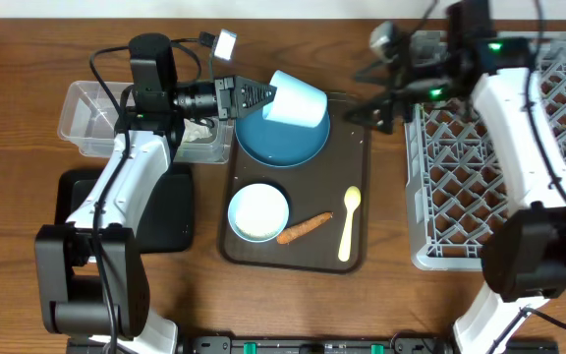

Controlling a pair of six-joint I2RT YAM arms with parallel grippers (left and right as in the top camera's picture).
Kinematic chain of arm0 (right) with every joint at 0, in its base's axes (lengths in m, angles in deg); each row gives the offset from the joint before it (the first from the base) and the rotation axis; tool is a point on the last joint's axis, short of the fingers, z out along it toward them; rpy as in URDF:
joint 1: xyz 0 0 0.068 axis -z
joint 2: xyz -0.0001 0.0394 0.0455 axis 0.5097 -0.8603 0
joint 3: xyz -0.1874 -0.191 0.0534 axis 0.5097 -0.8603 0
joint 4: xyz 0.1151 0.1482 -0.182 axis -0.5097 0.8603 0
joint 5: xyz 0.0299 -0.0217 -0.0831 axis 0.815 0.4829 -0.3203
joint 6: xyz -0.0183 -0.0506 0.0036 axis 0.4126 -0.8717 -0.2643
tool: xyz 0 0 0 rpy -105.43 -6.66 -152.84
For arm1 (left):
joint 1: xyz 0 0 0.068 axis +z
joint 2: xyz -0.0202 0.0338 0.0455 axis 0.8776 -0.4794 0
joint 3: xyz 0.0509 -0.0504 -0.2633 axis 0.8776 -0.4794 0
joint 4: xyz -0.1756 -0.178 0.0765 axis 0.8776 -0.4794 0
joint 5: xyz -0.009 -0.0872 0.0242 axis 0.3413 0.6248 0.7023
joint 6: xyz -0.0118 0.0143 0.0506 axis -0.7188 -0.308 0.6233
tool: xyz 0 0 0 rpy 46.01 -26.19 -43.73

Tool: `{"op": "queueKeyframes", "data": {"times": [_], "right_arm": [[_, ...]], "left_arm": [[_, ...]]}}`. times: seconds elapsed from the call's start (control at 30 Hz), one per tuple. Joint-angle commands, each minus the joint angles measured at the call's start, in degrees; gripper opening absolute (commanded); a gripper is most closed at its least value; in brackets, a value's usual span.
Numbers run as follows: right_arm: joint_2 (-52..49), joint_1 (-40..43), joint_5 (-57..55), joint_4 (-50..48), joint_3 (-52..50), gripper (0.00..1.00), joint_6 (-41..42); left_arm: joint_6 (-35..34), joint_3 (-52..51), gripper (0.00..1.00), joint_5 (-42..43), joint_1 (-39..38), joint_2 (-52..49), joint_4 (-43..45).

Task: Sort waste into correct bins and load items into the dishwasher rack
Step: 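Lift the light-blue cup toward the right gripper, then grasp the light-blue cup with the right gripper and release the left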

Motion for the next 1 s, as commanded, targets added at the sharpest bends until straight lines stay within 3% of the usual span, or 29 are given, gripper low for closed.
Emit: {"op": "queueKeyframes", "data": {"times": [0.0,0.27,0.37,0.47,0.63,0.73,0.97], "right_arm": [[1.0,-3.2,3.0,0.2,0.9,0.99,-6.8],[1.0,-5.1,2.6,2.2,0.9,0.99,-9.3],[1.0,-5.1,3.1,2.5,0.9,0.98,-11.5],[1.0,-5.0,4.2,1.0,0.9,0.97,-12.0],[1.0,-5.1,4.2,-3.9,0.9,0.9,-12.0],[1.0,-5.1,4.1,-6.5,0.9,0.87,-12.0],[1.0,-5.0,1.6,-16.3,0.9,0.84,-2.8]], "left_arm": [[-0.6,0.2,0.07,2.4,0.1,-0.2,0.3],[-7.0,0.2,0.06,-5.1,0.1,-0.2,0.4],[-15.5,0.2,0.06,-8.7,0.1,-0.2,0.4],[-29.6,0.2,0.07,-10.2,0.1,-0.2,1.4],[-40.5,0.2,0.06,-7.8,0.1,-0.2,13.7],[-42.3,0.2,0.06,-7.2,0.1,-0.2,19.5],[-39.0,-0.1,0.06,-4.9,0.1,-0.2,19.8]]}}
